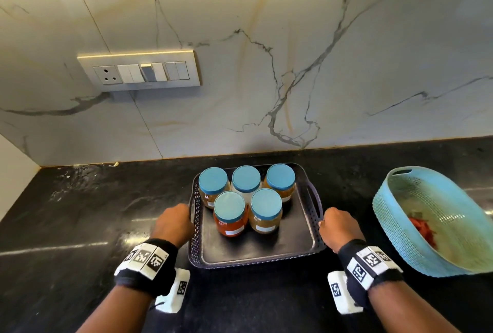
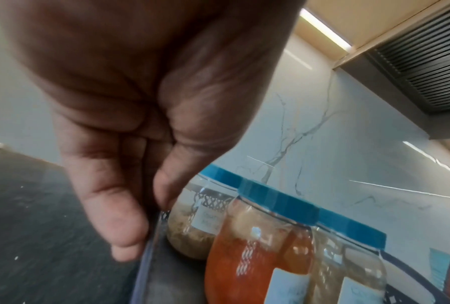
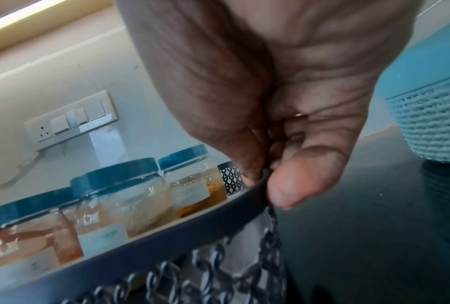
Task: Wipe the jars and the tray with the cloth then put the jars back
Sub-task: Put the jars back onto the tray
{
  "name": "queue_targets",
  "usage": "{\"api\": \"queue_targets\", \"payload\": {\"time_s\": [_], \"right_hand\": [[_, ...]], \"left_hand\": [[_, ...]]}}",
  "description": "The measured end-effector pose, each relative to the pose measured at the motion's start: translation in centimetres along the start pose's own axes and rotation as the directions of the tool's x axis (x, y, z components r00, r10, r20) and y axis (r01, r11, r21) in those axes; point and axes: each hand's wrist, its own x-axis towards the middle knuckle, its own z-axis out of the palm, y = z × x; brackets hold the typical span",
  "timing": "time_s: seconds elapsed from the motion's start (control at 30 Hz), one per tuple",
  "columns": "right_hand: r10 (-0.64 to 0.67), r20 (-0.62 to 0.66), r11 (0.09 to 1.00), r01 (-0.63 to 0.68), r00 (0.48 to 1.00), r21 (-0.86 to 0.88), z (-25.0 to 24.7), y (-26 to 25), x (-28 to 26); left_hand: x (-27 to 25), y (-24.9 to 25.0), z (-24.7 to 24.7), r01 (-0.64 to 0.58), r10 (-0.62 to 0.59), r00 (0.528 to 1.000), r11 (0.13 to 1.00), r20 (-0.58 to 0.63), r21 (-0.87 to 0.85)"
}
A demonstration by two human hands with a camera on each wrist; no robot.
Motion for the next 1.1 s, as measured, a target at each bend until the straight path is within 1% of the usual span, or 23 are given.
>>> {"api": "queue_targets", "payload": {"time_s": [0.1,0.2,0.37,0.57,0.9,1.1], "right_hand": [[0.011,-0.003,1.0,-0.011,1.0,0.001,-0.7,-0.5,1.0],[0.011,-0.01,1.0,-0.011,1.0,0.006,-1.2,-1.2,2.4],[0.024,-0.016,1.0,-0.024,1.0,0.003,-2.1,-2.4,4.3],[0.006,-0.015,1.0,-0.006,1.0,-0.02,-2.9,-3.7,6.1],[-0.016,-0.027,0.998,0.014,1.0,-0.065,-3.6,-4.6,7.3],[-0.028,-0.025,0.996,0.026,0.999,-0.08,-3.5,-4.5,7.8]], "left_hand": [[2.1,0.0,-0.2,-0.009,0.007,1.0,0.998,-0.025,-0.062],[3.7,0.6,-0.5,-0.029,0.024,0.997,0.997,-0.072,-0.069],[5.9,1.2,-1.2,-0.039,0.033,0.996,0.997,-0.081,-0.073],[7.4,2.0,-2.2,-0.037,0.031,0.995,0.998,-0.093,-0.057],[8.5,2.1,-2.6,-0.024,0.015,0.996,0.994,-0.086,-0.103],[8.8,2.2,-2.5,-0.009,0.005,0.997,0.999,-0.082,-0.051]]}}
